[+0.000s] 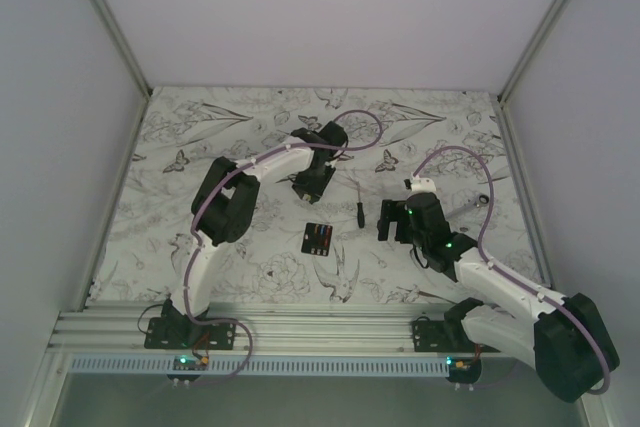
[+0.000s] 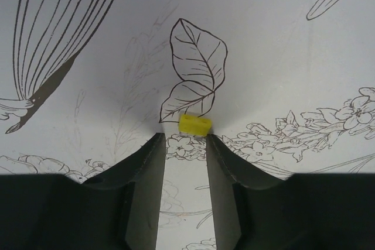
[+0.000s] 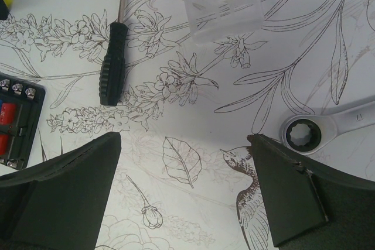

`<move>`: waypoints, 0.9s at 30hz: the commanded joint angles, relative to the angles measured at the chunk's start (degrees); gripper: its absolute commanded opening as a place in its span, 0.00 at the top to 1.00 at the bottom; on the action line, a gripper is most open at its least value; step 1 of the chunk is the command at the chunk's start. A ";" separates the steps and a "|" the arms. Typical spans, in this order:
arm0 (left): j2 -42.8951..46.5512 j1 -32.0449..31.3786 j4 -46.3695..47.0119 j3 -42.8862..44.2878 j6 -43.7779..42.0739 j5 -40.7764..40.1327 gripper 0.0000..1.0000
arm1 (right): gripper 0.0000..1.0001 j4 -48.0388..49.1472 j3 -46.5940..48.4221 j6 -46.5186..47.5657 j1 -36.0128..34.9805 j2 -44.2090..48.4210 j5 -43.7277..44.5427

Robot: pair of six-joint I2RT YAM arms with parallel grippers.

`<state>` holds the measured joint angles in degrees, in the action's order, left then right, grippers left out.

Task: Snap on the fuse box
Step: Pick up the fuse from the center of the board.

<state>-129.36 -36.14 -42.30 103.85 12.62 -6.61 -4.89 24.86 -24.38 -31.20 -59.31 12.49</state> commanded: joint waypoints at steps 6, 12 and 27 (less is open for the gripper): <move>-1.16 0.38 -4.02 2.11 -0.36 0.68 0.57 | 0.01 1.55 0.71 0.57 0.53 -0.02 -0.19; -3.09 1.13 -3.69 4.34 -0.77 3.72 0.57 | 0.00 1.37 0.63 0.57 0.53 0.34 -0.10; -5.23 2.30 -3.66 4.20 -0.94 5.88 0.70 | 0.00 1.46 0.70 0.62 0.53 0.12 -0.10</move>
<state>-132.07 -34.33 -43.62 108.38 12.29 -2.11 -4.89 24.86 -24.38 -31.20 -59.31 12.49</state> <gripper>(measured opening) 0.322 0.995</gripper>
